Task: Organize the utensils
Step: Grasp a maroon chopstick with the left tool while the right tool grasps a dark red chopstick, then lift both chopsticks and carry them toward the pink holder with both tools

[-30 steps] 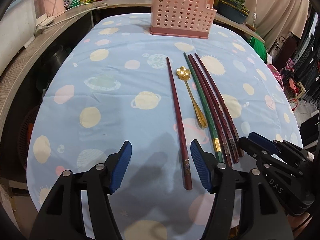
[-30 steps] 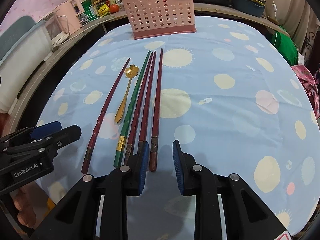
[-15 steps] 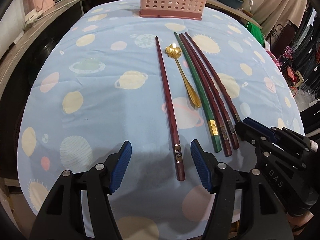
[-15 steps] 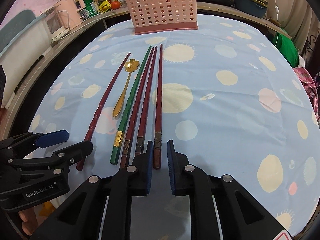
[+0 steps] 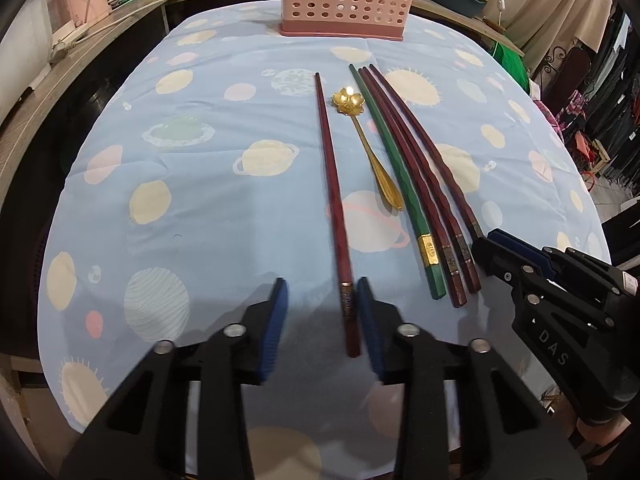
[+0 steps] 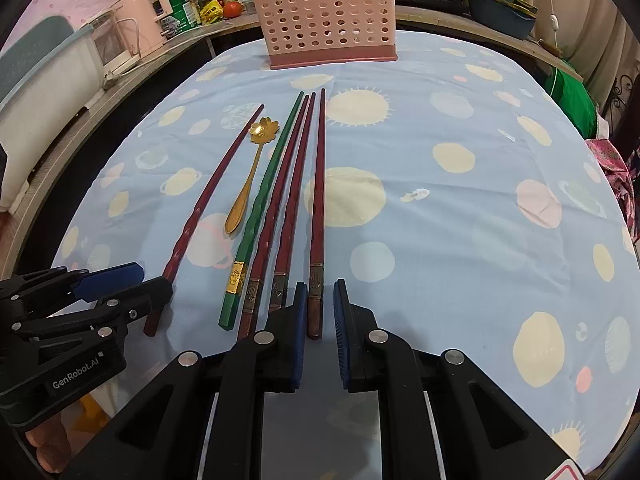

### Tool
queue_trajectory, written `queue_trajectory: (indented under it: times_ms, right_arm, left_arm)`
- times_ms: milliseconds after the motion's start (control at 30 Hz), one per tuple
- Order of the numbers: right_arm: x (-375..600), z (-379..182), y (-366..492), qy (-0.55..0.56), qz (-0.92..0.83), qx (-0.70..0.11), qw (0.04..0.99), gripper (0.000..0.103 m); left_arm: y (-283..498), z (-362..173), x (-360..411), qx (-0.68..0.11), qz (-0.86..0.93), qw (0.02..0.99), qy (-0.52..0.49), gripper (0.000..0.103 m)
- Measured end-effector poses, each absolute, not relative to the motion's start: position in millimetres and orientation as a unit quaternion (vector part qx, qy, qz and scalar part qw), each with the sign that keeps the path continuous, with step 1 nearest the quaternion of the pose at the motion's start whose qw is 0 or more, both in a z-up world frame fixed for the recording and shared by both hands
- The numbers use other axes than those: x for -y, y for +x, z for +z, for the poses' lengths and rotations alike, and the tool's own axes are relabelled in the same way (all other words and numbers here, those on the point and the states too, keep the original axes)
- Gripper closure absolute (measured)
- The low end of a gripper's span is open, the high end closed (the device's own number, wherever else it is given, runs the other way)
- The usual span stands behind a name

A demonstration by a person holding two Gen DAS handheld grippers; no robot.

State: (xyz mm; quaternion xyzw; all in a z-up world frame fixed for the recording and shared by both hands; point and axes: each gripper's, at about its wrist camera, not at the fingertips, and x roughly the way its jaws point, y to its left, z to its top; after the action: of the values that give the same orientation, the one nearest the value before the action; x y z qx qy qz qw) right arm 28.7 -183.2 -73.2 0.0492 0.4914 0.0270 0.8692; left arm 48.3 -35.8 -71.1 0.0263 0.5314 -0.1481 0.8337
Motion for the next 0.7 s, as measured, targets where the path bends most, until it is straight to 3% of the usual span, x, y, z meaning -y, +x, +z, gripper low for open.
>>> queue_trajectory:
  times_ms: [100, 400, 700]
  right_arm:
    - [184, -73, 29, 0.049, 0.026, -0.492, 0.869, 0.094]
    - [190, -68, 29, 0.056, 0.025, -0.486, 0.872, 0.096]
    - [205, -26, 33, 0.075, 0.024, -0.442, 0.894, 0.096]
  left_arm:
    - [48, -71, 36, -0.534, -0.154, 0.831, 0.025, 0.096]
    - [50, -67, 31, -0.532, -0.146, 0.834, 0.016, 0.096]
    - [55, -42, 22, -0.509, -0.132, 0.851, 0.000, 0.096]
